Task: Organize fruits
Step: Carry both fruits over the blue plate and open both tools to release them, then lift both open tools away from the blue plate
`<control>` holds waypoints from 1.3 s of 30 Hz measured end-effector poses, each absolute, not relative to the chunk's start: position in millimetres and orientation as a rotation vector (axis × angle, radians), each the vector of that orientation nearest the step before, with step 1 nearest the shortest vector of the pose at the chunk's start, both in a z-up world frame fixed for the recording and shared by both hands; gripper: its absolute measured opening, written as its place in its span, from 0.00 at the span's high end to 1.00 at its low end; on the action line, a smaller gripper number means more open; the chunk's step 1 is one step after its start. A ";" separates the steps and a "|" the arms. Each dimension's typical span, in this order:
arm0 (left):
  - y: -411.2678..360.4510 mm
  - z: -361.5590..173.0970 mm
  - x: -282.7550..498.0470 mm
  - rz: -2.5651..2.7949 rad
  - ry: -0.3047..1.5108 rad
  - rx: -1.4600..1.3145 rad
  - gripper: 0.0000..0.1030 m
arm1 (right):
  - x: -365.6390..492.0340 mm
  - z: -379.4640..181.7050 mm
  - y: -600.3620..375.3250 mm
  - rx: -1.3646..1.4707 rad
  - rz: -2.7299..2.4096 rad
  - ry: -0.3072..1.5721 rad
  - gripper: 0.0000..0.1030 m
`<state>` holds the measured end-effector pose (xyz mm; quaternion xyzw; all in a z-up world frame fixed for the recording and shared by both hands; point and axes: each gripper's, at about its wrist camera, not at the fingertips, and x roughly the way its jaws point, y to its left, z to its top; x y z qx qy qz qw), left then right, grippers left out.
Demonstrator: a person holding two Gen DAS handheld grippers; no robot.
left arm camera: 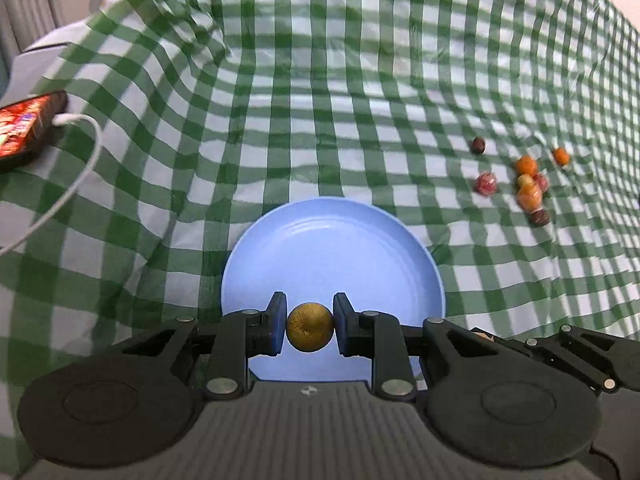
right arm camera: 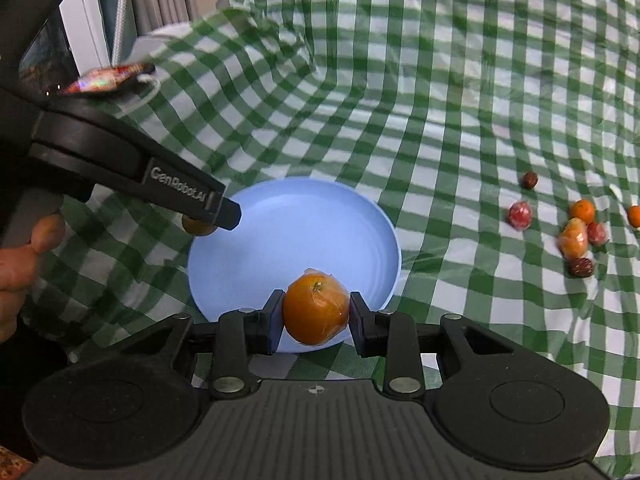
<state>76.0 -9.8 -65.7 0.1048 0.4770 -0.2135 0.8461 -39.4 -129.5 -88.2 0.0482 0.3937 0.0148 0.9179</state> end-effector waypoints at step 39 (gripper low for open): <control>52.0 -24.3 -19.0 -0.298 0.921 0.239 0.00 | -130.9 -31.8 -114.5 0.085 0.011 0.697 0.01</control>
